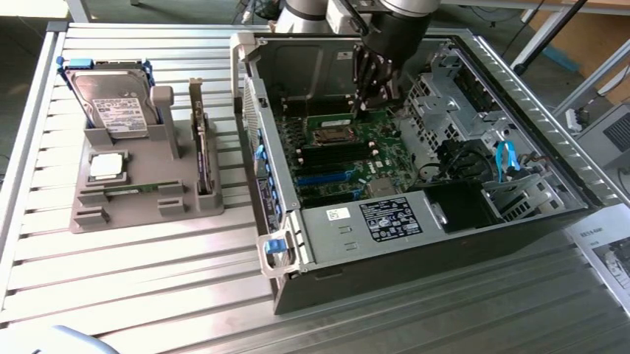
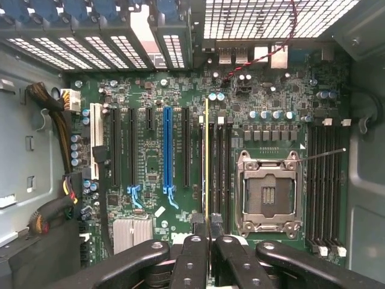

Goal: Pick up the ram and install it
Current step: 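Insert the ram into the slot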

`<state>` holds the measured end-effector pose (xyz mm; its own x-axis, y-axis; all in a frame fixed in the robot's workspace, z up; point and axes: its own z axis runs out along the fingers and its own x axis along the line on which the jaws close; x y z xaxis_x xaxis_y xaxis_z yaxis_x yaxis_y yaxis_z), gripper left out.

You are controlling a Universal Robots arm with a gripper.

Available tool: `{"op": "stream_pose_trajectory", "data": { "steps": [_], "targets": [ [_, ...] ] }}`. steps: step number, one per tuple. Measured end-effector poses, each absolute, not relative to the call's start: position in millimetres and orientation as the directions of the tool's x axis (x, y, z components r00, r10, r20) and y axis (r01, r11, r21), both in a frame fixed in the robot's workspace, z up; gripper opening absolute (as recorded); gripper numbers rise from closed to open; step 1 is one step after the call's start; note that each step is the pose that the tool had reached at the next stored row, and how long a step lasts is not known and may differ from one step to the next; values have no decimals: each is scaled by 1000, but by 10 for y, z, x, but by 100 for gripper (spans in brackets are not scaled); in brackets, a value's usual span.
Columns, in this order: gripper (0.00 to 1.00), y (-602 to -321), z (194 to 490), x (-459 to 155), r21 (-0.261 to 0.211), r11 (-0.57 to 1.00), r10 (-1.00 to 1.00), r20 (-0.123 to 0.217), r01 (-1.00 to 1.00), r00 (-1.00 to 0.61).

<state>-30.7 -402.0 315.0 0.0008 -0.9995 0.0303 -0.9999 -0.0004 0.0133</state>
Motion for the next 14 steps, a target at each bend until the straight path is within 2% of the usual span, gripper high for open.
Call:
{"op": "stream_pose_trajectory", "data": {
  "steps": [14],
  "targets": [
    [12,-4020,3033,-307,13,0,-1000,30,-1000,1]
  ]
}}
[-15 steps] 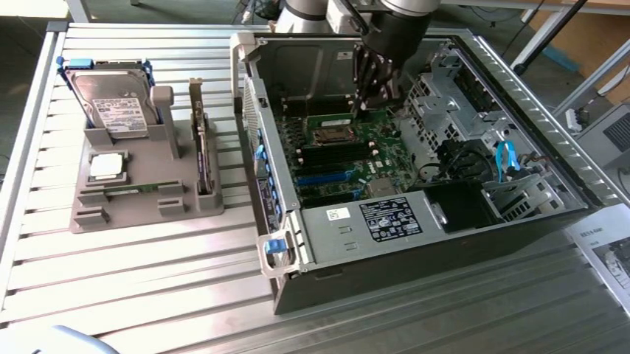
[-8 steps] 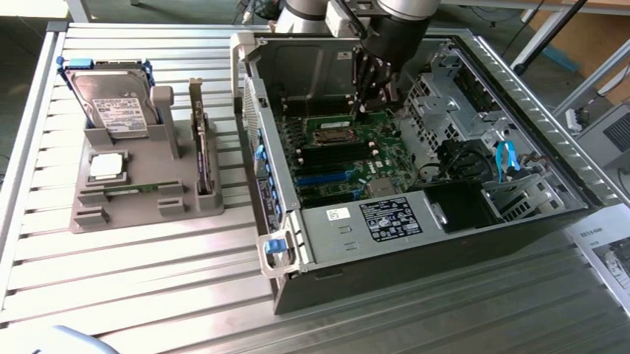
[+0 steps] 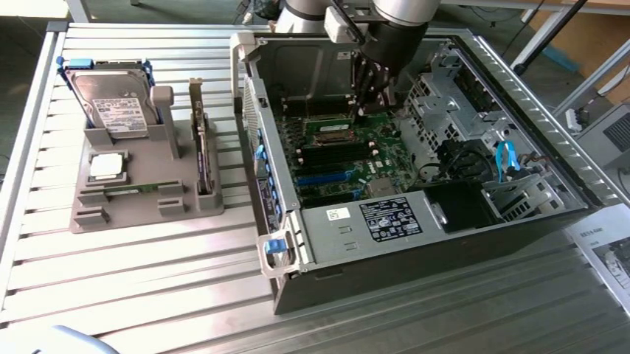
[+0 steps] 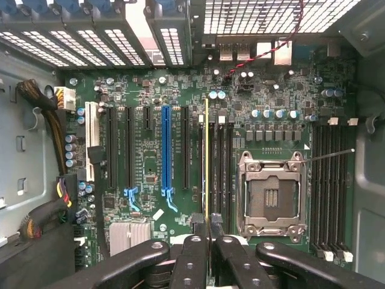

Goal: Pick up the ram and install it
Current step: 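Insert the ram into the slot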

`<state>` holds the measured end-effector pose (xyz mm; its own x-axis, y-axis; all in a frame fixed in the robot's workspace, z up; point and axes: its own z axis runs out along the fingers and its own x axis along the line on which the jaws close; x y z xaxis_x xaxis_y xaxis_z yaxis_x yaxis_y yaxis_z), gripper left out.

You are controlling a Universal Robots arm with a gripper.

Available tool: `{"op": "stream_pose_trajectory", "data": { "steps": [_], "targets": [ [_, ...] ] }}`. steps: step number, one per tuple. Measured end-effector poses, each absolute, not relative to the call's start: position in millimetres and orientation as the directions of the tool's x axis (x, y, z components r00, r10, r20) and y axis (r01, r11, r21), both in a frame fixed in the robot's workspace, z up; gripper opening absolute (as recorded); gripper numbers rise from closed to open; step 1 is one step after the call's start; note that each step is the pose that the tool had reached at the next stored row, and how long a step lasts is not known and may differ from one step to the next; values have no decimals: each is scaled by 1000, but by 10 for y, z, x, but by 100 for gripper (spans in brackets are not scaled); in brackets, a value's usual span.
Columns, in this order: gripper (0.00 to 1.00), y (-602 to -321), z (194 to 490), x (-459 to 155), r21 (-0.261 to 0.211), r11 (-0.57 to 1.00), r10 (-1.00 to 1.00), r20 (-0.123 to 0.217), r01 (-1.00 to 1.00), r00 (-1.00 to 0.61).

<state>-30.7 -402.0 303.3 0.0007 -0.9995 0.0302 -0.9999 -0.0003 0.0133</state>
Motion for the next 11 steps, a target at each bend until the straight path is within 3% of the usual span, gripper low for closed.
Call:
{"op": "stream_pose_trajectory", "data": {
  "steps": [11],
  "targets": [
    [12,-4020,2937,-307,13,0,-1000,30,-1000,1]
  ]
}}
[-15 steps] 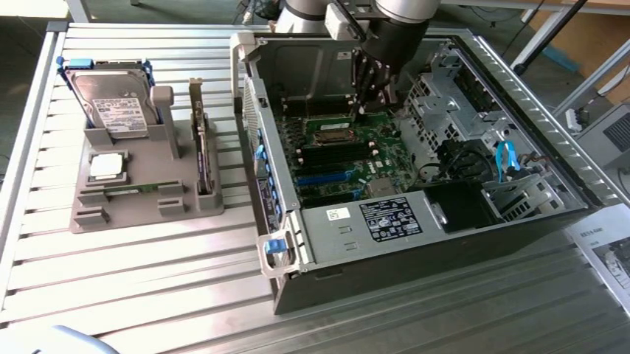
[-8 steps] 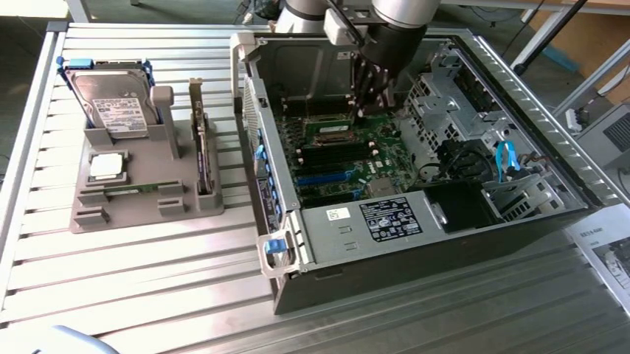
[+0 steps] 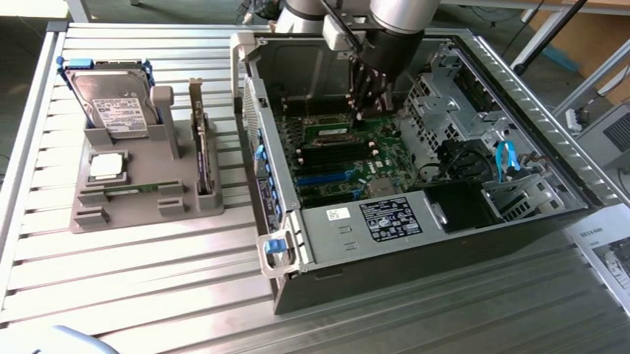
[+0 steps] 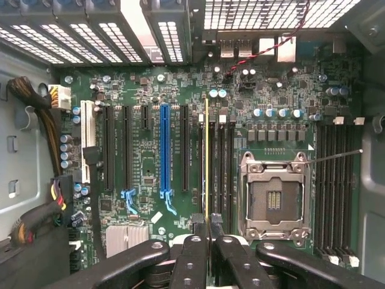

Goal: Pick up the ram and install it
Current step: 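Insert the ram into the slot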

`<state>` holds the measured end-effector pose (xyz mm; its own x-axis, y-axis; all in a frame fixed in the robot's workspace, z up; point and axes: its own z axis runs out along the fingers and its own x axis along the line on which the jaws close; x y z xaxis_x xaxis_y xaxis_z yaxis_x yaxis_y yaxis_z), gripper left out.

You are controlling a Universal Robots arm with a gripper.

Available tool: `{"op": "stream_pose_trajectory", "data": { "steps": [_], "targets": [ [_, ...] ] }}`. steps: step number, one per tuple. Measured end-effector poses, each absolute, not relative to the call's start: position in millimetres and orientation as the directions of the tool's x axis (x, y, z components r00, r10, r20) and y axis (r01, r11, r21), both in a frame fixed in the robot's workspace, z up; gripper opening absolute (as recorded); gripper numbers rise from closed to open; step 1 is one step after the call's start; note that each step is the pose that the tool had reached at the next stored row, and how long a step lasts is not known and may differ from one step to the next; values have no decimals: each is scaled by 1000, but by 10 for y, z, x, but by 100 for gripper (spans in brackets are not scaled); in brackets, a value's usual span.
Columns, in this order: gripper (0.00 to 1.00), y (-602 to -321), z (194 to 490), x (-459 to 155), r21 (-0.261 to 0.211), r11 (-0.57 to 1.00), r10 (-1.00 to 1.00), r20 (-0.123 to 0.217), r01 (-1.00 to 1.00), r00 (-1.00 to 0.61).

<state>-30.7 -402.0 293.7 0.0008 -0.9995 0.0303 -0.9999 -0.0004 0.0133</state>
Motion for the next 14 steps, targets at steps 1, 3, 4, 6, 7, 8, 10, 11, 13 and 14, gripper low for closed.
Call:
{"op": "stream_pose_trajectory", "data": {
  "steps": [1,3,4,6,7,8,10,11,13,14],
  "targets": [
    [12,-4020,2929,-307,13,0,-1000,30,-1000,1],
    [12,-4020,2911,-307,13,0,-1000,30,-1000,1],
    [12,-4020,2902,-307,13,0,-1000,30,-1000,1],
    [12,-4020,2885,-307,13,0,-1000,30,-1000,1],
    [12,-4020,2878,-307,13,0,-1000,30,-1000,1],
    [12,-4020,2871,-307,13,0,-1000,30,-1000,1],
    [12,-4020,2870,-307,13,0,-1000,30,-1000,1],
    [12,-4020,2870,-307,13,0,-1000,30,-1000,1],
    [12,-4020,2869,-307,13,0,-1000,30,-1000,1],
    [12,-4020,2869,-307,13,0,-1000,30,-1000,1]
  ]
}}
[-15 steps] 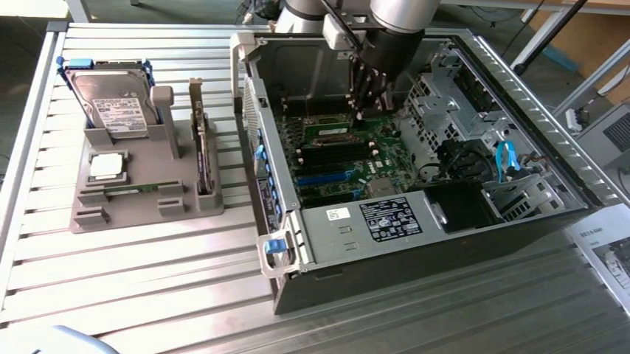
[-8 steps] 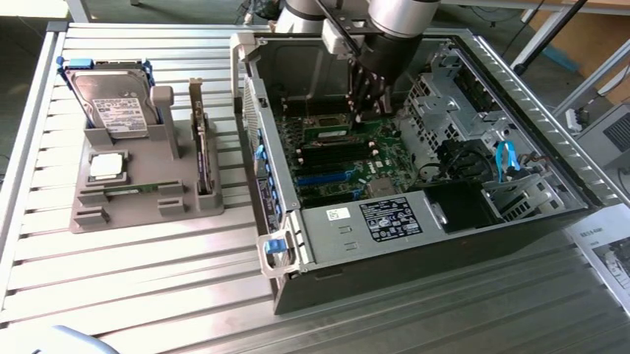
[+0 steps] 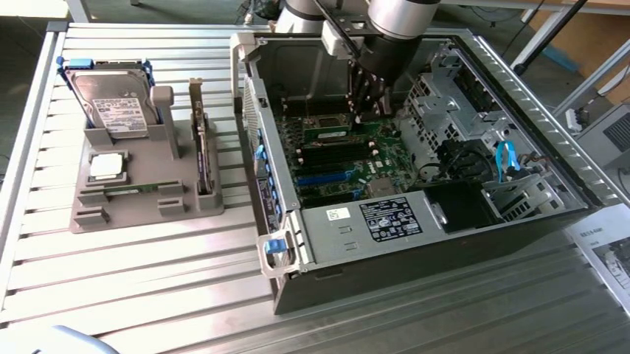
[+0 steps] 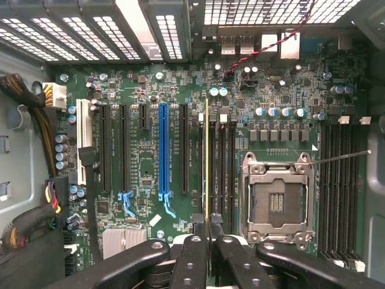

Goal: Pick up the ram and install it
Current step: 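Insert the ram into the slot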

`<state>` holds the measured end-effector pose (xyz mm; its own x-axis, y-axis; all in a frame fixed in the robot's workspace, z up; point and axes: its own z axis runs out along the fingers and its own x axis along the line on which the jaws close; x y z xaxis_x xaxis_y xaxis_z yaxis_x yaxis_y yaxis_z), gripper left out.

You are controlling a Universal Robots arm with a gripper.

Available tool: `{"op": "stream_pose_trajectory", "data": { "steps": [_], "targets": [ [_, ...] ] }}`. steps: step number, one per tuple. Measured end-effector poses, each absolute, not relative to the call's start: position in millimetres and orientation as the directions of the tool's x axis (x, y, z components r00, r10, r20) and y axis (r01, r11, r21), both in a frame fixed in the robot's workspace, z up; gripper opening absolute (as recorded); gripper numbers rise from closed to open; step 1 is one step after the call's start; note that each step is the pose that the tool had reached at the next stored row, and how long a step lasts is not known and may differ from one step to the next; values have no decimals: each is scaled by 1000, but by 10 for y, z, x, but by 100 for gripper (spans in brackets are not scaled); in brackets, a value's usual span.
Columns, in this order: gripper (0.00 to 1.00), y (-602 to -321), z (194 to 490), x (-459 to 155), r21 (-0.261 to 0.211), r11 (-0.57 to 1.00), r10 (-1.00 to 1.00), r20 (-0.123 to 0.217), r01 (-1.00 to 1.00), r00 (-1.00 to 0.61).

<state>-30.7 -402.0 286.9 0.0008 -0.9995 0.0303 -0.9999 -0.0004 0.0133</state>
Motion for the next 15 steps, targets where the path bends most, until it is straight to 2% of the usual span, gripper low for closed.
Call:
{"op": "stream_pose_trajectory", "data": {
  "steps": [15],
  "targets": [
    [12,-4019,2862,-253,13,0,-1000,30,-1000,1]
  ]
}}
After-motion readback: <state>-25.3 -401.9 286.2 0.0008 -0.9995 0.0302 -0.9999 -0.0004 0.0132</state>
